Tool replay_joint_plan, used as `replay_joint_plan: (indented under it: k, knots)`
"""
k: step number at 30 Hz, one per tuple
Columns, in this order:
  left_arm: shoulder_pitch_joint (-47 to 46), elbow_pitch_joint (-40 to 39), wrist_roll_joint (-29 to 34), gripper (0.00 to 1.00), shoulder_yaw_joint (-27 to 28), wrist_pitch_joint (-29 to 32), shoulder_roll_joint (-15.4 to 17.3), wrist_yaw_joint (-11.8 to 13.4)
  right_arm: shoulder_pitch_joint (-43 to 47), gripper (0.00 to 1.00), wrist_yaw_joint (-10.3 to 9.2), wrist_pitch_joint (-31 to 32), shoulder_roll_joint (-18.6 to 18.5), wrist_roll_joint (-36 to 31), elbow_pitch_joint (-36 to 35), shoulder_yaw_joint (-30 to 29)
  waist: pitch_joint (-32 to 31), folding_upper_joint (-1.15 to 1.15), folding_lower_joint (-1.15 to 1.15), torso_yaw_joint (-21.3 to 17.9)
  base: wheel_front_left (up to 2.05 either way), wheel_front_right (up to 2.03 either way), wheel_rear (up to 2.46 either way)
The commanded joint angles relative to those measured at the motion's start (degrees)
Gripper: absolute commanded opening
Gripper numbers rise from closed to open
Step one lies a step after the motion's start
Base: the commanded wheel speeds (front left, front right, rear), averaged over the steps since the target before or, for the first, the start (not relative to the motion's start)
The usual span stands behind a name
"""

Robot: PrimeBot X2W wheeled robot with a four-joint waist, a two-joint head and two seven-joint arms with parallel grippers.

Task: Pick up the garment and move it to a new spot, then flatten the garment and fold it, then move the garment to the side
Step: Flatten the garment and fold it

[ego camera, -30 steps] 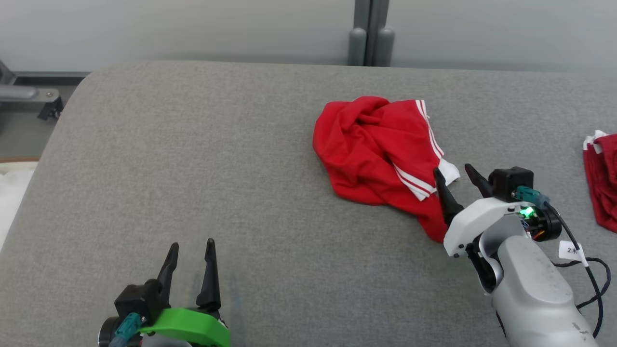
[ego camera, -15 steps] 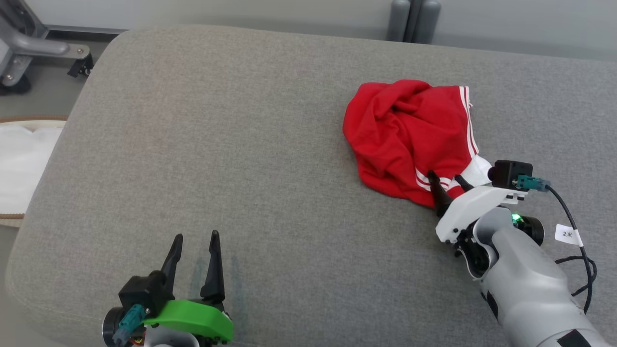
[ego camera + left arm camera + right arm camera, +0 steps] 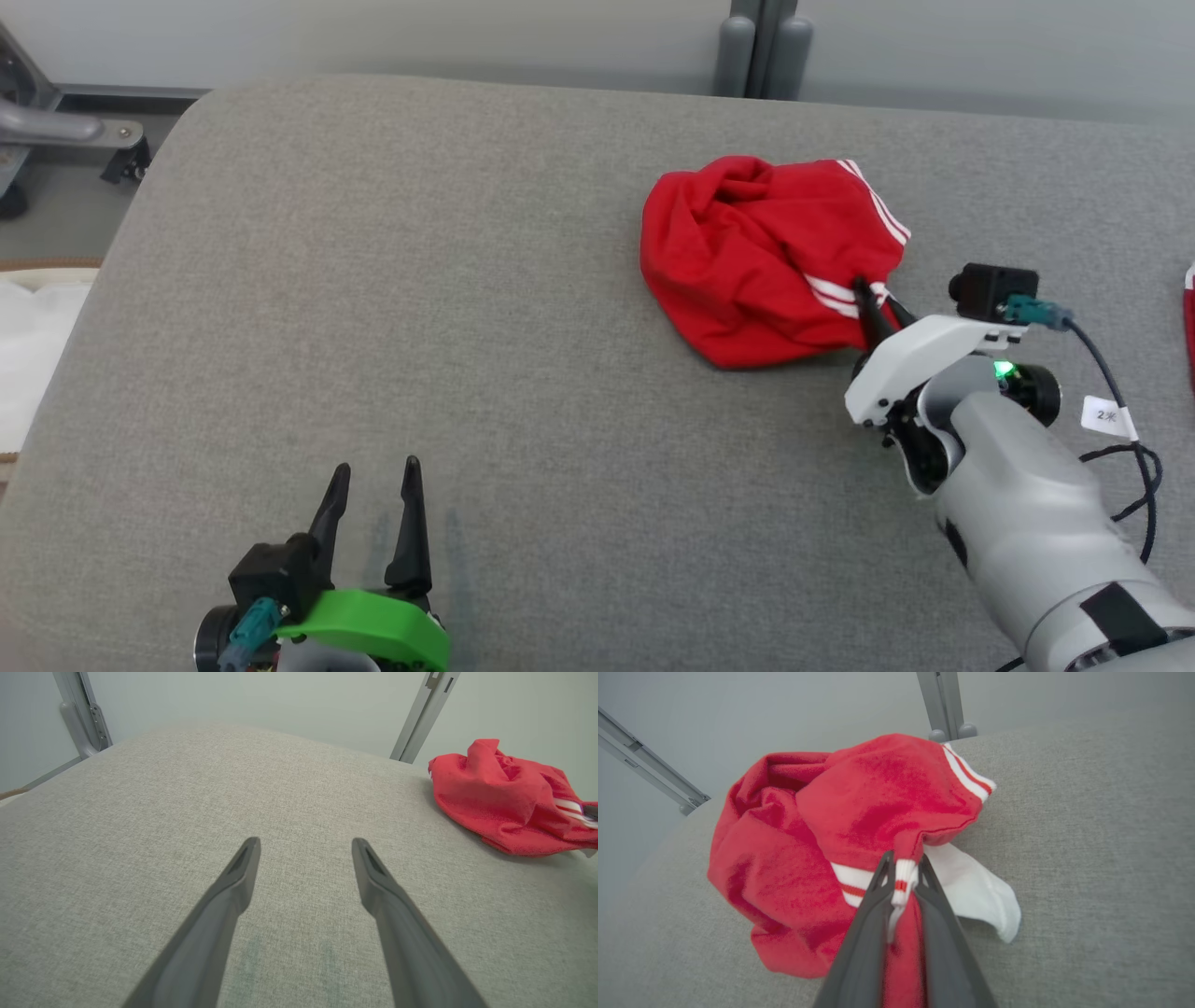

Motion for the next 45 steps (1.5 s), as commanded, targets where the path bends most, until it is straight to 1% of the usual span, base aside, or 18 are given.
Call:
replay_joint_plan:
  k: [1, 4, 6, 11, 13, 16, 20, 23, 24, 27, 31, 35, 39, 40, 41, 42, 43, 45]
  knots:
    - [0.6, 0.2, 0.6, 1.00, -0.1, 0.0, 0.1, -0.1, -1.1, 0.00, -0.07, -0.6, -1.3, -0.8, 0.0, -0.8, -1.4, 0.00, 0.00, -1.5, 0.00, 0.00, 0.00]
    - [1.2, 0.3, 0.7, 1.00, -0.5, 0.0, 0.1, -0.2, -3.1, 0.00, -0.07, -0.9, -3.1, -2.0, -1.3, -3.3, -2.2, 0.00, 0.00, -2.4, 0.00, 0.00, 0.00]
    - [1.5, 0.4, 0.6, 1.00, -0.8, 0.0, 0.1, -0.3, -4.1, 0.00, -0.07, -1.0, -4.5, -3.5, -3.5, -5.7, -2.6, 0.00, 0.00, -2.9, 0.00, 0.00, 0.00]
    - [1.8, 0.4, 0.6, 1.00, -1.5, 0.0, 0.1, -0.3, -5.4, 0.00, -0.07, -0.9, -7.0, -10.6, -9.8, -11.1, -3.3, 0.00, 0.00, -3.3, 0.00, 0.00, 0.00]
    - [1.9, 0.5, 0.6, 1.00, -1.8, 0.0, 0.1, -0.4, -5.6, 0.00, -0.07, -0.9, -6.5, -14.0, -11.8, -12.6, -3.4, 0.00, 0.00, -3.1, 0.00, 0.00, 0.00]
    - [1.9, 0.5, 0.5, 1.00, -2.3, 0.0, 0.1, -0.5, -5.5, 0.00, -0.07, -1.0, -4.2, -17.9, -13.7, -13.7, -3.3, 0.00, 0.00, -2.6, 0.00, 0.00, 0.00]
    - [1.5, 0.4, 0.2, 1.00, -2.5, 0.0, 0.1, -0.3, -5.5, 0.00, -0.07, -1.0, -1.0, -20.7, -14.9, -12.3, -2.9, 0.00, 0.00, -1.5, 0.00, 0.00, 0.00]
    - [0.9, 0.4, -0.3, 1.00, -3.0, 0.0, 0.1, -0.3, -5.0, 0.00, -0.07, -1.0, 0.3, -21.0, -14.0, -7.7, -2.5, 0.00, 0.00, -0.2, 0.00, 0.00, 0.00]
    - [0.7, 0.5, -0.5, 1.00, -3.3, 0.0, 0.1, -0.3, -4.5, 0.00, -0.07, -1.0, 0.4, -19.2, -13.8, -5.0, -2.3, 0.00, 0.00, 0.4, 0.00, 0.00, 0.00]
    - [-0.2, 0.5, -0.9, 1.00, -4.1, 0.0, 0.1, -0.2, -2.0, 0.00, -0.07, -0.5, 0.5, -13.6, -14.3, 6.2, -1.6, 0.00, 0.00, 2.4, 0.00, 0.00, 0.00]
    - [-0.5, 0.3, -1.7, 1.00, -4.8, 0.0, 0.1, 0.5, 1.1, 0.00, -0.07, 0.6, 0.2, -8.8, -15.5, 17.6, -0.5, 0.00, 0.00, 4.6, 0.00, 0.00, 0.00]
    - [-1.1, 0.0, -2.4, 1.00, -5.0, 0.0, 0.1, 0.7, 3.4, 0.00, -0.07, 1.1, 0.3, -5.2, -17.0, 25.4, 0.6, 0.00, 0.00, 6.1, 0.00, 0.00, 0.00]
    - [-1.3, -0.4, -2.7, 1.00, -5.2, 0.0, 0.1, 1.0, 4.0, 0.00, -0.07, 1.3, 0.4, -4.0, -18.4, 31.3, 1.3, 0.00, 0.00, 6.7, 0.00, 0.00, 0.00]
    - [-1.3, -0.5, -2.8, 1.00, -5.2, 0.0, 0.1, 1.1, 4.1, 0.04, -0.07, 1.6, 0.3, -3.9, -18.6, 32.9, 1.5, 0.00, 0.00, 6.7, 0.00, 0.00, 0.00]
    - [-1.3, -0.6, -2.9, 1.00, -5.3, 0.0, 0.1, 1.3, 4.3, 0.39, -0.07, 2.0, 0.3, -3.8, -18.9, 34.2, 1.6, 0.00, 0.00, 6.7, 0.00, 0.00, 0.00]
    - [-1.3, -0.6, -3.0, 1.00, -5.3, 0.0, 0.1, 1.4, 4.5, 0.91, -0.07, 2.1, 0.4, -3.5, -19.3, 35.1, 1.7, 0.00, 0.00, 6.6, 0.00, 0.00, 0.00]
    - [-1.4, -0.7, -3.1, 1.00, -5.3, 0.0, 0.1, 1.4, 4.5, 1.00, -0.07, 2.0, 0.4, -3.5, -19.9, 36.3, 1.9, 0.00, 0.00, 6.4, 0.00, 0.00, 0.00]
    - [-1.5, -0.8, -3.2, 1.00, -5.1, 0.0, 0.1, 1.5, 4.6, 1.00, -0.07, 1.7, 0.3, -3.7, -20.7, 38.4, 1.9, 0.00, 0.00, 5.8, 0.00, 0.00, 0.00]
